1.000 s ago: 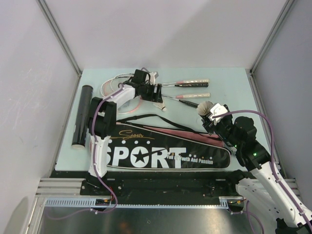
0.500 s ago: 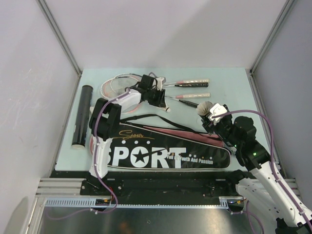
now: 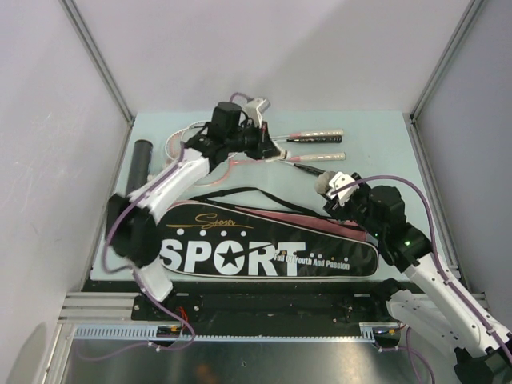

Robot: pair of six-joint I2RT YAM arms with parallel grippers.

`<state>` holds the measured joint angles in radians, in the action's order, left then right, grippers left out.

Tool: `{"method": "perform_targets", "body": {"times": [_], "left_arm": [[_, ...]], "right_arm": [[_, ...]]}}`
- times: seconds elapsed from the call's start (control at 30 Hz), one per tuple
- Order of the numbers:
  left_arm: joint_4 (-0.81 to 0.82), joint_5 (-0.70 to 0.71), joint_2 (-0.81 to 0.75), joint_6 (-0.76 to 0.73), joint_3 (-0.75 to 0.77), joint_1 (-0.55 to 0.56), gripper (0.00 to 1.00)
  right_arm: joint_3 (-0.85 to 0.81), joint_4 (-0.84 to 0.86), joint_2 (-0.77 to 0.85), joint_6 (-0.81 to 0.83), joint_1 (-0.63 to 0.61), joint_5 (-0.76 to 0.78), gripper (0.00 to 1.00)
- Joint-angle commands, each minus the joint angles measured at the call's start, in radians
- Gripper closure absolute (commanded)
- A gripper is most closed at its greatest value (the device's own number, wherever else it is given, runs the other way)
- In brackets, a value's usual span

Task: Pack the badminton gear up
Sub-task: Pick up the shuttlecock at the center of the board, then place the shuttlecock at the shuttle tube.

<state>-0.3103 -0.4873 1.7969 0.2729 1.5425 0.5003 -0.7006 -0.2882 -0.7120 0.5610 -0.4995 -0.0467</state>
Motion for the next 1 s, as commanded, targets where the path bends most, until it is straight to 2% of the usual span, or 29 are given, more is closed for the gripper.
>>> {"method": "perform_targets", "body": {"times": [0.0, 0.13, 0.3, 0.5, 0.87, 0.97], "left_arm": [[0.045, -0.157, -0.24, 0.042, 0.005, 0.128, 1.0], [0.045, -0.119, -0.318, 0.008, -0.034, 0.247, 1.0], [0.051, -0.099, -0.306, -0.008, -0.036, 0.346, 1.0], [0.053, -0.022, -0.329, -0.018, -0.062, 0.363, 1.0], [0.051, -0.051, -0.248, 0.015, -0.007, 0.402, 1.0], [0.053, -0.111, -0.197, 0.035, 0.037, 0.412, 1.0]], "right_arm": [[-0.014, -0.04, 0.008, 0.045, -0.002, 0.001, 0.73], [-0.014, -0.045, 0.009, 0.057, -0.002, -0.042, 0.73], [-0.013, -0.04, 0.011, 0.053, -0.005, -0.065, 0.75], [-0.014, -0.046, 0.055, 0.045, -0.005, -0.044, 0.75], [-0.014, -0.032, 0.082, 0.047, -0.01, -0.093, 0.76], [-0.013, -0.017, 0.085, 0.042, -0.01, -0.093, 0.76]]}}
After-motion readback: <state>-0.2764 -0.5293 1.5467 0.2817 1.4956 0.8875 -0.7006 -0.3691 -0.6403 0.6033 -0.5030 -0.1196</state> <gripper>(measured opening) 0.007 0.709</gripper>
